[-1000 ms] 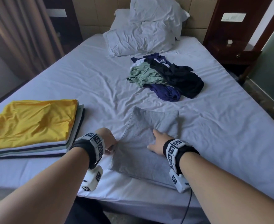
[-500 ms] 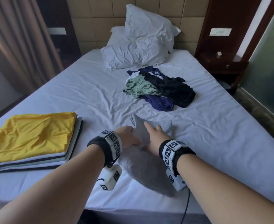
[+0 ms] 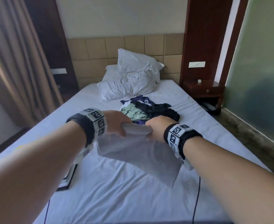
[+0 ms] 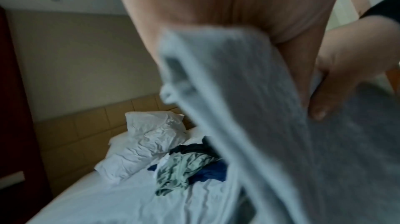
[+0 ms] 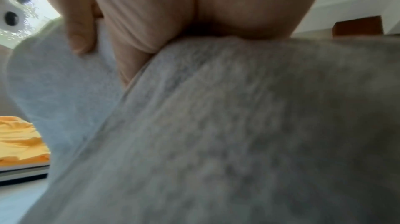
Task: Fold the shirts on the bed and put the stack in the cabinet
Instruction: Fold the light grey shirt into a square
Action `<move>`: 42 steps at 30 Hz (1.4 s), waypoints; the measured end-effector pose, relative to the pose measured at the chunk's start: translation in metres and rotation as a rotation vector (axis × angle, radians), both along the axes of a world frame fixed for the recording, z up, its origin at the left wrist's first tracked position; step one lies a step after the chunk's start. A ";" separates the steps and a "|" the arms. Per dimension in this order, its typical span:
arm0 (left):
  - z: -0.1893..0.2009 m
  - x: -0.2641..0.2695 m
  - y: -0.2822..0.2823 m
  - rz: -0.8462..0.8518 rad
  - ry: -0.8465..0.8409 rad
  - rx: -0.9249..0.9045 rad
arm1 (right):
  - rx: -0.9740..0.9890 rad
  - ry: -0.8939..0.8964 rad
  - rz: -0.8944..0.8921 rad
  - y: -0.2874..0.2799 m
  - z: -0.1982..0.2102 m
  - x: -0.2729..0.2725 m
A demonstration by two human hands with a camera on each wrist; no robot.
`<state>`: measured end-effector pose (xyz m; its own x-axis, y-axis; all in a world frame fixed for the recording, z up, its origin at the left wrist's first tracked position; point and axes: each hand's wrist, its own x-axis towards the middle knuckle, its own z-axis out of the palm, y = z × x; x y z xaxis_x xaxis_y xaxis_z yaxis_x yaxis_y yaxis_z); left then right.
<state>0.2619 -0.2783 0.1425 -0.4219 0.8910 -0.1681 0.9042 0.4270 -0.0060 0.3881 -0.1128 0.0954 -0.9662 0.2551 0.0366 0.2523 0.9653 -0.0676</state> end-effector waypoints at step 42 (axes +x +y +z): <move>-0.239 -0.052 -0.038 1.160 -1.028 0.264 | -1.128 -0.238 -0.973 0.111 -0.212 0.089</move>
